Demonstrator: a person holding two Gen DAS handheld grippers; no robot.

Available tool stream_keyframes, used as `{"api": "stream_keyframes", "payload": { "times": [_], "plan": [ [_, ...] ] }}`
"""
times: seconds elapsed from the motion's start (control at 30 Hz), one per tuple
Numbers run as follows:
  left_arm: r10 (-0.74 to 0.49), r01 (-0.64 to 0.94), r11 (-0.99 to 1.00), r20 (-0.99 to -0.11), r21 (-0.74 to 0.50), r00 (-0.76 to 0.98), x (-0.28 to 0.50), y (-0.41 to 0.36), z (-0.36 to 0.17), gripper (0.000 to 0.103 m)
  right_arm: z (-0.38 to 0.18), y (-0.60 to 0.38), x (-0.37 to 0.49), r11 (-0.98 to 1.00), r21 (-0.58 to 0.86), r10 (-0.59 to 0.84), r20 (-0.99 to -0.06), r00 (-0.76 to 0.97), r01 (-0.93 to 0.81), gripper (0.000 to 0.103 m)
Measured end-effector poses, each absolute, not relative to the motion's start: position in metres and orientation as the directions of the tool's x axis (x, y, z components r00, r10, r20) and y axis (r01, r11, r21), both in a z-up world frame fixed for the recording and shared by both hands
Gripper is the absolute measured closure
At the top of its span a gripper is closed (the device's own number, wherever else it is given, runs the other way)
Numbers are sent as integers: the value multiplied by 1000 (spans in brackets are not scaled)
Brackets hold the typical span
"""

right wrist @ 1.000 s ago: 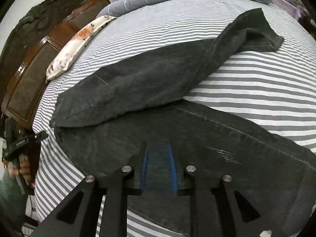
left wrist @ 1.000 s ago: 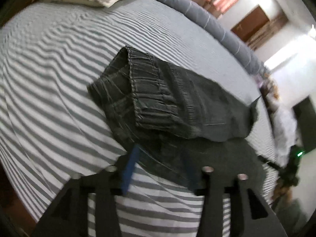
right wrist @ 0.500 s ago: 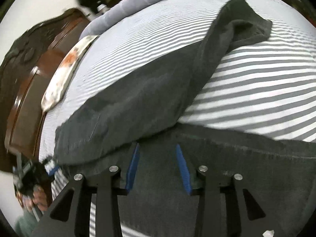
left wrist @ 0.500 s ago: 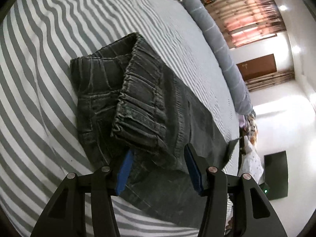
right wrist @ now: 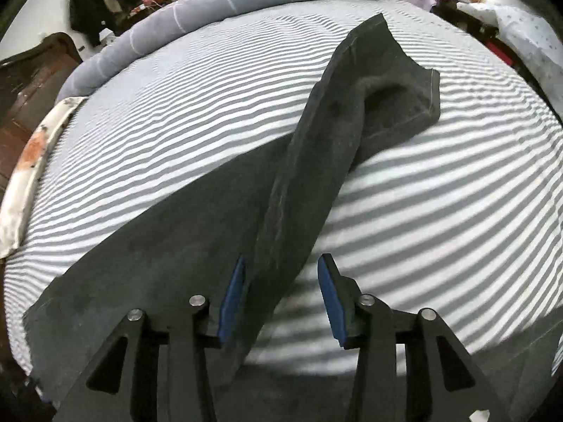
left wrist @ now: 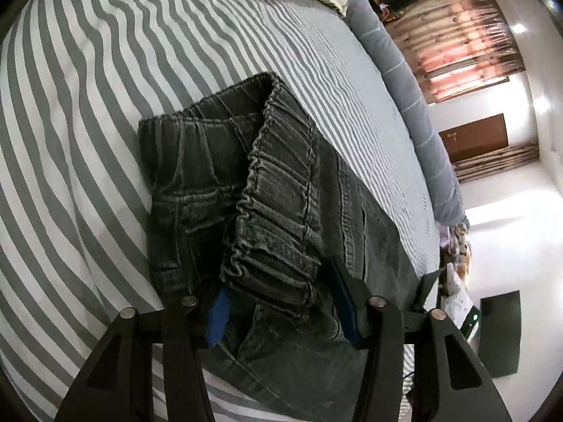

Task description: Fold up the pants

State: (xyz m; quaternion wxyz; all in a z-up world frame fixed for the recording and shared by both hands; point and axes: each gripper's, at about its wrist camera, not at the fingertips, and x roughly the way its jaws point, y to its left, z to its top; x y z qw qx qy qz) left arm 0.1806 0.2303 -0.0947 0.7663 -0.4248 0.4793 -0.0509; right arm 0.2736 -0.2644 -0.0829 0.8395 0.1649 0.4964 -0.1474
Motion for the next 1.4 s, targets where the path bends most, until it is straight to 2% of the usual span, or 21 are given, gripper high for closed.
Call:
{"api": "stream_keyframes", "payload": {
  "times": [0.03,0.13,0.17,0.2,0.4,0.7,0.83,1.07,1.23,1.4],
  "plan": [
    [-473,-330,644,-698,-690,537,181,231,-94,60,-83,-267,277,902,121,-93,-883,459,415,70],
    [-475,-317,649,-693,-692,542,184,228,-92,72,-83,-279,283,901,107,-98,-894,438,421,99],
    [-471,-314,653,-694,-689,544,186,227,-91,77,-80,-284,281,899,125,-83,-892,444,419,100],
    [-458,-306,667,-698,-679,550,187,226,-89,88,-77,-286,279,901,133,-75,-890,450,413,100],
    [-426,-265,728,-720,-632,548,201,220,-71,92,-45,-303,233,906,185,-35,-863,504,380,101],
    [-418,-138,801,-708,-583,569,222,238,-24,92,-9,-289,153,905,223,-11,-838,545,362,101],
    [-424,-56,848,-738,-527,525,227,244,-16,92,-13,-282,114,886,260,10,-838,546,384,101],
    [-362,57,925,-825,-376,434,216,246,-43,92,-31,-248,53,905,217,0,-860,511,366,101],
    [-321,10,938,-855,-348,407,217,258,-72,92,-56,-231,33,909,207,26,-895,446,362,101],
    [-287,1,948,-858,-317,425,218,260,-79,91,-73,-226,27,906,210,50,-916,399,367,101]
  ]
}}
